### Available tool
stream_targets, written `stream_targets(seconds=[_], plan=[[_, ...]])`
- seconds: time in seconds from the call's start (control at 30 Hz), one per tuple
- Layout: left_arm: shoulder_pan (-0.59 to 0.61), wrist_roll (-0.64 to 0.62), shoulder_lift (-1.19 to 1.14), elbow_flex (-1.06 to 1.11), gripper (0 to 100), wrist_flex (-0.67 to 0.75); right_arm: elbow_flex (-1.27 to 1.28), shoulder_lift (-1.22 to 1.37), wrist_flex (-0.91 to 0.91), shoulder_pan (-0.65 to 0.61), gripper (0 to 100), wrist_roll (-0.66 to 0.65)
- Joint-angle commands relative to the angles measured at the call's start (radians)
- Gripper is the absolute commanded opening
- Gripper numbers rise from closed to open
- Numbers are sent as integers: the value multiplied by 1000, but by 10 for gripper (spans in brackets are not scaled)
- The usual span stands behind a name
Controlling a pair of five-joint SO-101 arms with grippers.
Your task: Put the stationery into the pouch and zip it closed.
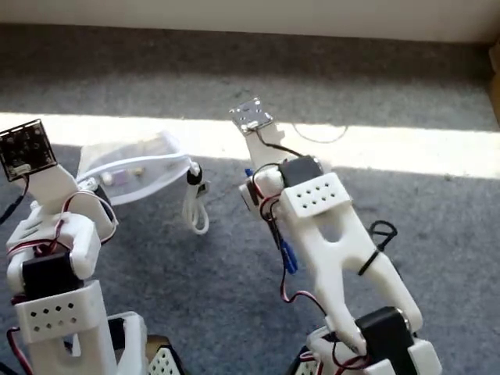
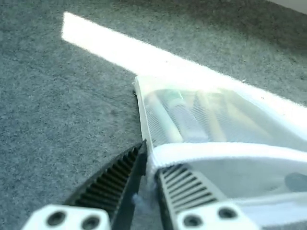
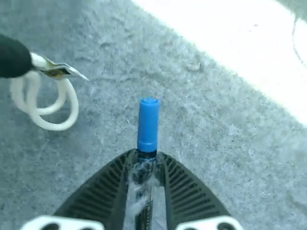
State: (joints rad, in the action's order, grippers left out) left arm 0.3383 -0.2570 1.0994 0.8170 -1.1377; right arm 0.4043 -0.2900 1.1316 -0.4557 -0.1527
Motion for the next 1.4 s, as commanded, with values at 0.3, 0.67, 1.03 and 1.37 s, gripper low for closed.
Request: stream_targets(seconds=[0.3, 0.67, 1.03, 1.37], plan=[[-140, 6, 19, -120, 8, 12, 240, -432, -154, -79, 5, 46], [-170, 8, 15, -142, 8, -18, 291, -785, -168, -79, 5, 155], [-168, 9, 15, -122, 8, -14, 291, -947, -173, -183, 5, 181], [-165, 9, 15, -120, 8, -17, 427, -949, -438, -288, 5, 183]])
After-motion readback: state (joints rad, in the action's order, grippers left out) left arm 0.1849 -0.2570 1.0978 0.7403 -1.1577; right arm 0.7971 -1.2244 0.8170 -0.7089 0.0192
